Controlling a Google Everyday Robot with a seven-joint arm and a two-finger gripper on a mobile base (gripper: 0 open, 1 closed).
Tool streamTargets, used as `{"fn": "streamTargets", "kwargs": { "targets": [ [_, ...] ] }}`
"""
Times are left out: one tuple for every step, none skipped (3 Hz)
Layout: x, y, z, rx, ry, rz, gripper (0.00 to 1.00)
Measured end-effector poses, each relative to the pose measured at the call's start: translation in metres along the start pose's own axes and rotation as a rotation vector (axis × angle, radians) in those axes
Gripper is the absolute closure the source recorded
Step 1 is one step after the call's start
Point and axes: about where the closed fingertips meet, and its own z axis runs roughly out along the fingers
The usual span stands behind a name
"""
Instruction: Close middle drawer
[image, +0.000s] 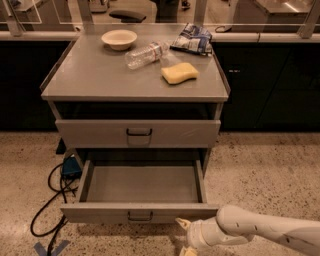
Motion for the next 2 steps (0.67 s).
{"fn": "streamTargets", "kwargs": {
  "targets": [
    [0.0, -0.049, -0.007, 0.125, 0.072, 0.106, 0.0],
    [-0.006, -0.085, -0.008, 0.192, 0.106, 0.168, 0.0]
  ]
}}
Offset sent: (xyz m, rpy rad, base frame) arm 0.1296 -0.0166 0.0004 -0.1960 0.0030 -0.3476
